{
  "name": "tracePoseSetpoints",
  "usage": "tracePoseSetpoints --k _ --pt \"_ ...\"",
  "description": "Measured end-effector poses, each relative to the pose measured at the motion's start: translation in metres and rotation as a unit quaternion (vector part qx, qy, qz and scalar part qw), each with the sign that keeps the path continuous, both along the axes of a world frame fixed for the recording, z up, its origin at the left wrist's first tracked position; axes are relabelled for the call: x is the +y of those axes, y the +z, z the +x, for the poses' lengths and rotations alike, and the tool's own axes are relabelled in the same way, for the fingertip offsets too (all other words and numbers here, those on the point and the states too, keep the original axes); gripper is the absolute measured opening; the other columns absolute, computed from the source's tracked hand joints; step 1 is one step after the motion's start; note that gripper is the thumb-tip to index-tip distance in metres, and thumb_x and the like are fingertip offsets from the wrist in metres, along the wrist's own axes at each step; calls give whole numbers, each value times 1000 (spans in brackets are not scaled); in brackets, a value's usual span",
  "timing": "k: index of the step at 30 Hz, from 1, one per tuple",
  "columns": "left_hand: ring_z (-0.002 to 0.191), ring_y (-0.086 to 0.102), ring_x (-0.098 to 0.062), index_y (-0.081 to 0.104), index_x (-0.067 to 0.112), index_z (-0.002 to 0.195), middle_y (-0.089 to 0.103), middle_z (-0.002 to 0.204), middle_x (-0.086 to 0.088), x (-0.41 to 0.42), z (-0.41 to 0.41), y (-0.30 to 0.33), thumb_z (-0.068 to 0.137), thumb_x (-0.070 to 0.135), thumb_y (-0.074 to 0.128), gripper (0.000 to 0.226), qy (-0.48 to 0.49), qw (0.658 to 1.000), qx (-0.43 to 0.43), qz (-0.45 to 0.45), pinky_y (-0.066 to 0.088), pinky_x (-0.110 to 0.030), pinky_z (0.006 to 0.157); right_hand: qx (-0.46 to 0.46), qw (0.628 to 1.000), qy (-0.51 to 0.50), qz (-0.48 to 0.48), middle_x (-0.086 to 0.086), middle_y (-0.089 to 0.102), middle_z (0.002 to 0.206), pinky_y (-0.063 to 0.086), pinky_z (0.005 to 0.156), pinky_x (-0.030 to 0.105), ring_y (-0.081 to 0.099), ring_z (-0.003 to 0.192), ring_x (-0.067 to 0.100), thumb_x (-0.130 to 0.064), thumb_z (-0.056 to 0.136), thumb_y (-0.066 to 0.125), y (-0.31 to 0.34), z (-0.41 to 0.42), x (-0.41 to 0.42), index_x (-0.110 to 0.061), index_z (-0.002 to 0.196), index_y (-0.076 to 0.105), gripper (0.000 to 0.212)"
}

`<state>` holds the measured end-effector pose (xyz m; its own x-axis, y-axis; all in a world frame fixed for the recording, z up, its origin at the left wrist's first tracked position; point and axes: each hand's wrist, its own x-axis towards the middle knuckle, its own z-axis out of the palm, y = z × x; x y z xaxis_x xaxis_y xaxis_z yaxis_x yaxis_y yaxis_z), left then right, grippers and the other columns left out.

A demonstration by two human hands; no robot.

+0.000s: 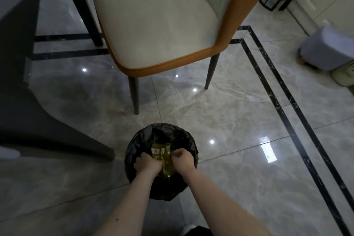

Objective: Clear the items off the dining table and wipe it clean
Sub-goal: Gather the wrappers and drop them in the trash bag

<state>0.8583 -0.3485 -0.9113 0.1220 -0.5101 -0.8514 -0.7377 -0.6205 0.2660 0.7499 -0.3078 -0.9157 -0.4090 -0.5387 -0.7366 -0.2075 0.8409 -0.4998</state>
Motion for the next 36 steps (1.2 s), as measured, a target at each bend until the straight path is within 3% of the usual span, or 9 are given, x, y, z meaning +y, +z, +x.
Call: tracePoseSetpoints --k 2,4,8,12,16,19,23,27,36 --pt "130 34 -35 25 6 140 28 144 -16 1 2 4 72 47 72 92 -19 998 -61 -18 39 -42 99 5 1000 -13 -11 4 60 104 46 66 18 52 83 12 -11 93 46 1 3 0 -12 106 60 20" --pt "124 42 -36 24 7 140 32 141 -17 1 3 4 72 38 76 91 28 998 -44 -19 43 -40 90 11 1000 -18 -22 1 58 99 43 58 15 52 80 10 -10 93 45 0 5 2 -12 105 61 19" --pt "102 57 -34 41 4 122 55 116 -17 1 4 -1 81 11 63 47 62 997 1 -49 47 -37 84 39 998 -15 -46 -2 56 98 39 74 19 51 89 11 -10 92 50 -1 8 5 -12 103 60 16" --pt "90 56 -28 52 12 93 60 105 -13 5 6 -14 82 4 52 14 30 996 46 -64 50 -34 85 56 995 -21 -77 8 58 101 39 70 19 52 83 15 -1 87 47 -3 11 4 -14 88 53 15" --pt "106 56 -29 63 10 110 60 114 -12 6 1 -30 93 7 40 28 15 991 129 -24 44 -30 94 -7 999 16 -34 10 60 114 46 86 24 56 103 21 1 91 38 -11 9 -2 -11 113 60 33" --pt "113 53 -30 57 6 124 56 125 -14 5 1 -45 96 12 39 34 -3 991 131 11 43 -35 101 -35 994 98 15 16 54 131 41 103 31 50 123 29 0 93 39 -20 9 -7 -3 130 52 39" --pt "123 46 -31 42 5 138 47 136 -15 1 4 -62 95 11 37 44 -14 991 129 41 37 -37 108 -43 984 161 54 19 47 138 35 106 30 44 129 30 -5 96 37 -30 9 -14 -1 134 47 39" --pt "115 51 -31 51 3 131 53 128 -16 -1 4 -60 96 14 41 38 -17 990 135 38 40 -36 105 -54 985 159 40 18 48 138 35 107 30 44 129 30 -6 96 40 -22 10 -17 -5 135 45 40" --pt "123 46 -32 49 6 133 48 137 -15 4 8 31 97 13 38 38 -30 990 139 -19 35 -31 105 -26 989 143 13 14 53 134 36 103 26 48 125 26 -12 93 48 66 10 -7 -5 133 47 41"
